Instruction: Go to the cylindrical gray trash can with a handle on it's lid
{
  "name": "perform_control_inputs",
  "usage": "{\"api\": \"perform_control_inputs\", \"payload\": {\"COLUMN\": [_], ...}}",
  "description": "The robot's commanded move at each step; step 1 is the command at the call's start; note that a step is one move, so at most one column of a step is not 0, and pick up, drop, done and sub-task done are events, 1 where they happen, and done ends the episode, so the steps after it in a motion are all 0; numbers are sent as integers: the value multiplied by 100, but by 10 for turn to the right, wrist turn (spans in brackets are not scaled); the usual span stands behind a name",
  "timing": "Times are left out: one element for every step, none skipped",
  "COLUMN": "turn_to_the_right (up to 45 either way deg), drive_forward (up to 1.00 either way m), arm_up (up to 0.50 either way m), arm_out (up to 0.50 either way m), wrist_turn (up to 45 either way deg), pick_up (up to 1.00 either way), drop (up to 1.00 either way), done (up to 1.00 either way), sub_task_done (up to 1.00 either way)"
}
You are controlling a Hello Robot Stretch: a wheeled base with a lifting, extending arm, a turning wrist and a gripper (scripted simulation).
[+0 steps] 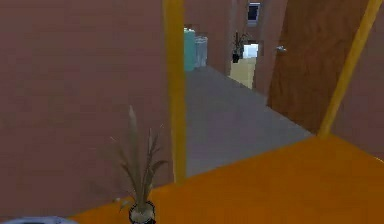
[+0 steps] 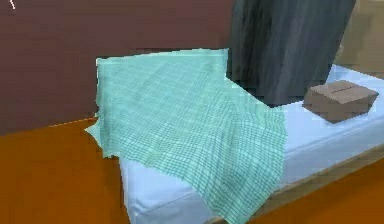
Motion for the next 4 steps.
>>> {"api": "perform_control_inputs", "payload": {"turn_to_the_right": [0,210,0,-60], "drive_forward": [10,0,40,0], "arm_up": [0,0,0,0], "arm_out": [0,0,0,0], "wrist_turn": [0,0,0,0], "pick_up": [0,0,0,0], "drop": [0,0,0,0], "done": [0,0,0,0], "sub_task_done": [0,0,0,0]}}
